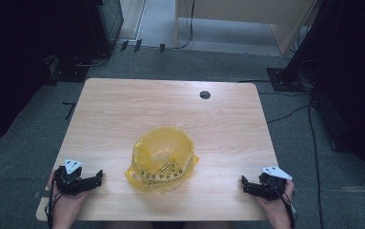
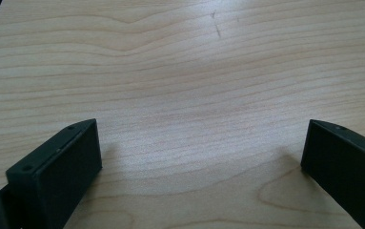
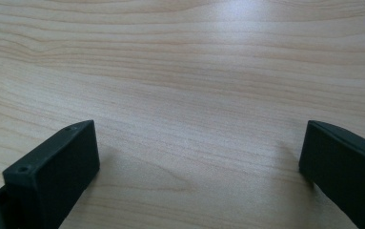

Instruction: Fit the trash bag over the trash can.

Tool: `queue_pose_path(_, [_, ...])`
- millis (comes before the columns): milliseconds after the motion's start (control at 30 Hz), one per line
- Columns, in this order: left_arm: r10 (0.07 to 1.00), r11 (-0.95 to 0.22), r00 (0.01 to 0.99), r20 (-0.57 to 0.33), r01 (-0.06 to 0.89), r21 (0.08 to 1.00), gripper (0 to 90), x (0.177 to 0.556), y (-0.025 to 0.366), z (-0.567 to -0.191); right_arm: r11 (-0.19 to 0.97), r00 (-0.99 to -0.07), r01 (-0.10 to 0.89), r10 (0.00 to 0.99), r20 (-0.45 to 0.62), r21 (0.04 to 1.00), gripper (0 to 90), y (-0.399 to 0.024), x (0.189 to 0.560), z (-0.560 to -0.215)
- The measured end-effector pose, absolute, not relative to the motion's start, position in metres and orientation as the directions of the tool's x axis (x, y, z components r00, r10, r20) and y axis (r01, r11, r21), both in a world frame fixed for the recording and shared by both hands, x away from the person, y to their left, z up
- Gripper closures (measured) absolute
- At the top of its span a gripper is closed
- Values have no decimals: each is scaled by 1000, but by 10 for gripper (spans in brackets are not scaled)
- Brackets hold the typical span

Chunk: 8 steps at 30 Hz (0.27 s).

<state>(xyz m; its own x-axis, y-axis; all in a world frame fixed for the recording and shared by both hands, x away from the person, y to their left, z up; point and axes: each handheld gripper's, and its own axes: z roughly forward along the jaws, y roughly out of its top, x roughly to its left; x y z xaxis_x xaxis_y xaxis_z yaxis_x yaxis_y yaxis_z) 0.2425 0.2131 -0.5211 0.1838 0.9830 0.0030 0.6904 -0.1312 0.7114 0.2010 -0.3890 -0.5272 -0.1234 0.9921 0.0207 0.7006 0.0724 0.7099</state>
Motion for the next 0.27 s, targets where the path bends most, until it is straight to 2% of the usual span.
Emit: queue_pose_path(267, [981, -141, 194, 6, 689, 711, 0, 243, 212, -521, 72, -123, 701, 992, 21, 710, 0, -389, 201, -527])
